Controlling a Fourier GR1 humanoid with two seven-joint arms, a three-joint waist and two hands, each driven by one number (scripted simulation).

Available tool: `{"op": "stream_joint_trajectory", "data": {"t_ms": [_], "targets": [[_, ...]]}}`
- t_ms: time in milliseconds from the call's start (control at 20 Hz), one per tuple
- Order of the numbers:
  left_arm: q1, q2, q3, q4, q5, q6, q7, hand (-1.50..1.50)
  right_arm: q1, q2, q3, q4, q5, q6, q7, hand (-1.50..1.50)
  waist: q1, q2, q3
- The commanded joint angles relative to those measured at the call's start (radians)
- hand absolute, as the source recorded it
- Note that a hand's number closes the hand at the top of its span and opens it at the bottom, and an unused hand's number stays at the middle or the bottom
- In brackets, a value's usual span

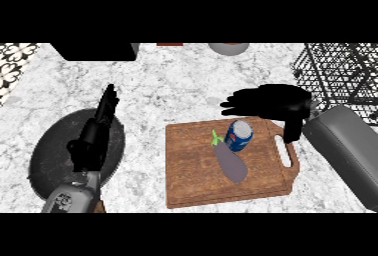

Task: Pick the can from the cutting board and place it in the tiered basket

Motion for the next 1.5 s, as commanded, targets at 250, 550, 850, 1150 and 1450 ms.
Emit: {"op": "stream_joint_trajectory", "data": {"t_ms": [250,550,850,1150,1450], "targets": [[-0.022,-0.038,0.017,0.076,-0.020,-0.016,-0.047,0.00,-0.003,0.079,-0.001,0.063,0.077,0.039,-0.033,-1.50,-0.002,0.001,0.000],[0.004,-0.050,0.022,0.051,-0.035,-0.011,-0.048,0.00,0.023,0.095,-0.003,0.082,0.103,0.046,-0.040,-1.50,-0.002,0.001,0.000],[0.018,-0.042,0.021,-0.035,-0.038,-0.038,0.026,0.00,0.027,0.152,-0.013,0.158,0.143,-0.002,-0.066,-1.50,0.001,0.000,0.000],[0.043,-0.032,0.051,-0.038,-0.042,-0.050,-0.008,0.00,0.059,0.161,-0.032,0.134,0.155,0.020,-0.059,-1.50,0.001,0.000,0.000],[0.075,-0.076,0.026,-0.007,-0.064,-0.040,-0.054,0.00,0.084,0.179,-0.090,0.181,0.137,-0.035,-0.091,-1.50,0.000,0.000,0.000]]}}
